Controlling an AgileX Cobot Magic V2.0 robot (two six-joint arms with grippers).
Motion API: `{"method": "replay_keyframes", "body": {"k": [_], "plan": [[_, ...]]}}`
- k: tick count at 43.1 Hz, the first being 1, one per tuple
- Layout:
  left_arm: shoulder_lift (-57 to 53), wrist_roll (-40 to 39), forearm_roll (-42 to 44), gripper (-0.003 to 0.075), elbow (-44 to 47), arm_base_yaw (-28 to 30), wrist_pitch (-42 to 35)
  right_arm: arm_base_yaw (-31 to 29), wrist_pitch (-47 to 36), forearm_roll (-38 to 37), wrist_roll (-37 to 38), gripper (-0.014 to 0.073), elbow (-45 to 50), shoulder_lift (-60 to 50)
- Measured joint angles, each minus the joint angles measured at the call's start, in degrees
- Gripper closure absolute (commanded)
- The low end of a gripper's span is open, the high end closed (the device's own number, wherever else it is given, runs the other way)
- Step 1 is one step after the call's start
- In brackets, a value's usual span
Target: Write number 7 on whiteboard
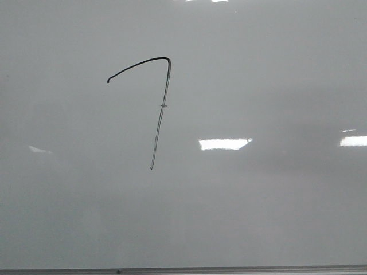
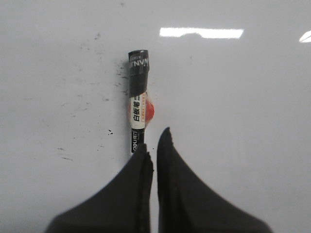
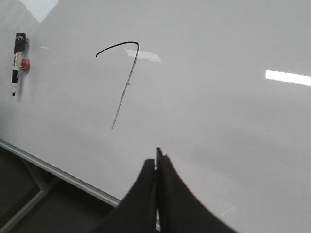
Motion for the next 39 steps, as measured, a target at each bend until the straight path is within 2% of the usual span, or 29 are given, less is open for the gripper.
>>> {"method": "replay_keyframes", "body": {"k": [6, 11, 32, 39], "plan": [[-12.8, 0.0, 0.0, 0.0741, 0.7, 0.0, 5.5, 0.0, 0.0, 0.0, 0.0, 0.0663, 0.0, 0.0], [-17.5, 0.0, 0.0, 0.0741, 0.7, 0.0, 5.7, 0.0, 0.0, 0.0, 0.0, 0.0663, 0.0, 0.0], [-19.0, 0.0, 0.0, 0.0741, 0.7, 0.0, 6.2, 0.0, 0.0, 0.0, 0.0, 0.0663, 0.0, 0.0], [-20.3, 0.0, 0.9, 0.0741, 4.2, 0.0, 0.5, 0.0, 0.0, 0.0, 0.0, 0.0663, 0.0, 0.0]]}}
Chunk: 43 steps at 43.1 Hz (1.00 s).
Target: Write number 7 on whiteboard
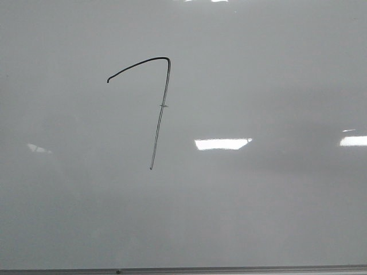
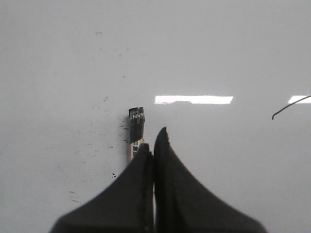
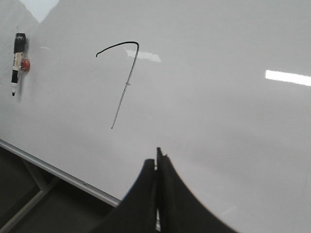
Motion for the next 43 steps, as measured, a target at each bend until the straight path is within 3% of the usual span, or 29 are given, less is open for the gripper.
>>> {"method": "replay_keyframes", "body": {"k": [7, 15, 43], "plan": [[-6.1, 0.0, 1.1, 0.0741, 8.3, 0.0, -7.4, 0.0, 0.0, 0.0, 0.0, 0.0663, 0.0, -0.1], [-13.7, 0.0, 2.1, 0.0741, 16.0, 0.0, -8.2, 0.0, 0.0, 0.0, 0.0, 0.0663, 0.0, -0.1], [-15.3, 0.0, 2.5, 0.0741, 16.3, 0.0, -5.2, 0.0, 0.0, 0.0, 0.0, 0.0663, 0.0, -0.1]]}}
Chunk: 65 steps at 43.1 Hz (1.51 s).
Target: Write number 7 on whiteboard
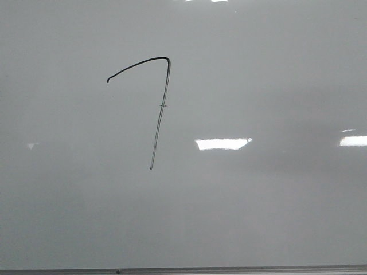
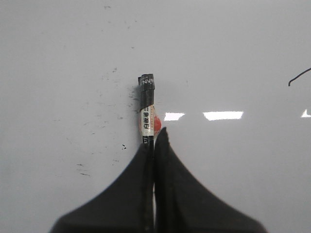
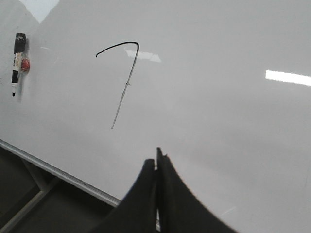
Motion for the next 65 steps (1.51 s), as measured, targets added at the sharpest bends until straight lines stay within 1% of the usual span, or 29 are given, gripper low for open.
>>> {"method": "replay_keyframes", "body": {"k": [27, 37, 40, 43, 50, 58, 61, 65], "plan": [[0.0, 0.0, 0.0, 0.0741, 0.0, 0.0, 0.1, 0.0, -0.1, 0.0, 0.0, 0.0663, 0.2, 0.0], [0.0, 0.0, 0.0, 0.0741, 0.0, 0.0, 0.1, 0.0, -6.4, -1.1, 0.9, 0.0663, 3.0, 0.0], [0.0, 0.0, 0.0, 0.0741, 0.0, 0.0, 0.1, -0.1, -8.5, -3.3, 2.9, 0.0663, 4.4, -0.5], [0.0, 0.0, 0.0, 0.0741, 0.0, 0.0, 0.1, -0.2, -11.1, -6.6, 6.4, 0.0663, 6.2, -1.5], [0.0, 0.0, 0.0, 0.0741, 0.0, 0.0, 0.1, -3.0, -17.0, -15.9, 16.7, 0.0663, 11.6, -5.1], [0.0, 0.0, 0.0, 0.0741, 0.0, 0.0, 0.1, -8.7, -18.1, -23.9, 26.0, 0.0663, 16.5, -10.8], [0.0, 0.0, 0.0, 0.0741, 0.0, 0.0, 0.1, -9.8, -18.1, -26.4, 28.9, 0.0663, 18.0, -12.9], [0.0, 0.0, 0.0, 0.0741, 0.0, 0.0, 0.1, -10.1, -18.2, -29.4, 30.4, 0.0663, 19.5, -15.0]]}}
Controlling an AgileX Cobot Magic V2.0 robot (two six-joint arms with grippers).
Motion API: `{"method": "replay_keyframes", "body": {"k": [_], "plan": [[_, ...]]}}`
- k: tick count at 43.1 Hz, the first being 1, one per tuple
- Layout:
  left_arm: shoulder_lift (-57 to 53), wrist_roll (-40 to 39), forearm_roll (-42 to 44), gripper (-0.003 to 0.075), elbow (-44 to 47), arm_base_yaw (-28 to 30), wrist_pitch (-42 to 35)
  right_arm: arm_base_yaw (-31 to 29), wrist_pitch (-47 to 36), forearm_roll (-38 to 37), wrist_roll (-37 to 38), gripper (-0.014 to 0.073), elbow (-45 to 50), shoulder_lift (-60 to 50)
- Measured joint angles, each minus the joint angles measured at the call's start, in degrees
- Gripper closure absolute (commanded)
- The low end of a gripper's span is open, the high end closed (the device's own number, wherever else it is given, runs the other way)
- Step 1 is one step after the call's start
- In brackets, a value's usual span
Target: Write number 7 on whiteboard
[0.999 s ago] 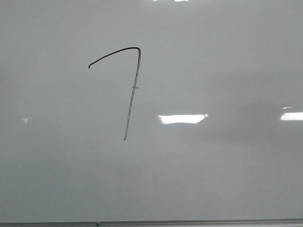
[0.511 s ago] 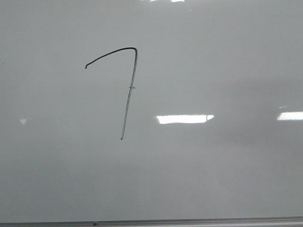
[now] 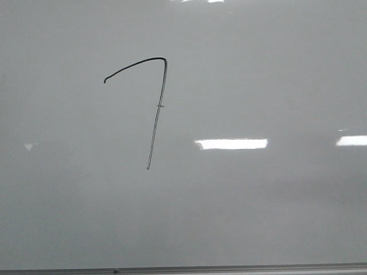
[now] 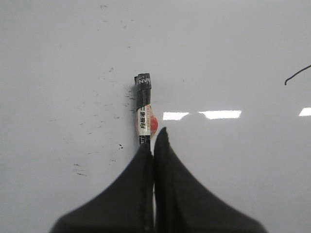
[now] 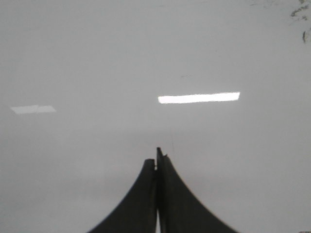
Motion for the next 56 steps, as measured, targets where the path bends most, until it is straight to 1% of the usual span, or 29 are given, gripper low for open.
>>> {"method": "replay_keyframes", "body": {"k": [5, 10, 56], "plan": [[0.0, 0.0, 0.1, 0.0741, 0.0, 0.0, 0.1, 0.0, 0.7, -3.1, 0.8, 0.0663, 0.6, -0.4], [0.0, 0.0, 0.1, 0.0741, 0.0, 0.0, 0.1, 0.0, 1.4, -4.3, 0.9, 0.0663, 0.6, -0.5], [0.0, 0.0, 0.1, 0.0741, 0.0, 0.0, 0.1, 0.0, 1.8, -4.3, 0.9, 0.0663, 0.6, -0.5]]}}
